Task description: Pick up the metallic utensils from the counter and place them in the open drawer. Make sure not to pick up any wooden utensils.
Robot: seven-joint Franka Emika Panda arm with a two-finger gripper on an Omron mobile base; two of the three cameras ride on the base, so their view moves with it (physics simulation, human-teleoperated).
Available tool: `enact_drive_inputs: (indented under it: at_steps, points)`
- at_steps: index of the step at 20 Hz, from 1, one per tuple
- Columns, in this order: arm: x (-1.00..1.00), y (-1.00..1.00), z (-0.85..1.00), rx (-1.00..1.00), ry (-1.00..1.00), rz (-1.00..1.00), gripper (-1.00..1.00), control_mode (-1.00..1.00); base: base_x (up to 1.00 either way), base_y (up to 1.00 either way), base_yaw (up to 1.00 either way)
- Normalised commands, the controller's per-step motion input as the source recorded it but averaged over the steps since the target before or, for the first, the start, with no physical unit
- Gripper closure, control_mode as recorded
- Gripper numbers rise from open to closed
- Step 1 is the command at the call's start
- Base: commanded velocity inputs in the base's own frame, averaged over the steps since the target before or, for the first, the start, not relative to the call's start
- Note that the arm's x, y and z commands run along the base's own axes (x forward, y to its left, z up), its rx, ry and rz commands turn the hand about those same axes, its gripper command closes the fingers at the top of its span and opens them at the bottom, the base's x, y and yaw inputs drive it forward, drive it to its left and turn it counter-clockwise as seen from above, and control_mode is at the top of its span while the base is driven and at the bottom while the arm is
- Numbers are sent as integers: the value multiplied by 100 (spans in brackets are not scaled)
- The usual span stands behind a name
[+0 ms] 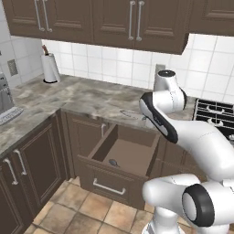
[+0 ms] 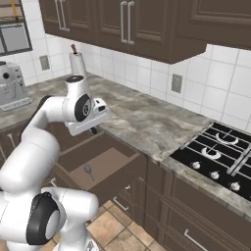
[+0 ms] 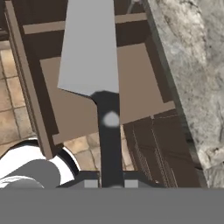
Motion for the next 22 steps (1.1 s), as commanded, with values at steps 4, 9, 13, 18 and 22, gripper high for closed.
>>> enact_drive_inputs:
  at_steps: [4,9,13,18,22]
  points:
    - [0,4,-49,0,10,24,100,-100,0,0,0]
    - [0,11,-58,-1,16,13,100,-100,0,0,0]
    - [14,1,-40,0,26,6,100,-100,0,0,0]
    - [26,16,-36,0,25,1,100,-100,0,0,0]
    - [31,23,-38,0,20,0,100,-100,0,0,0]
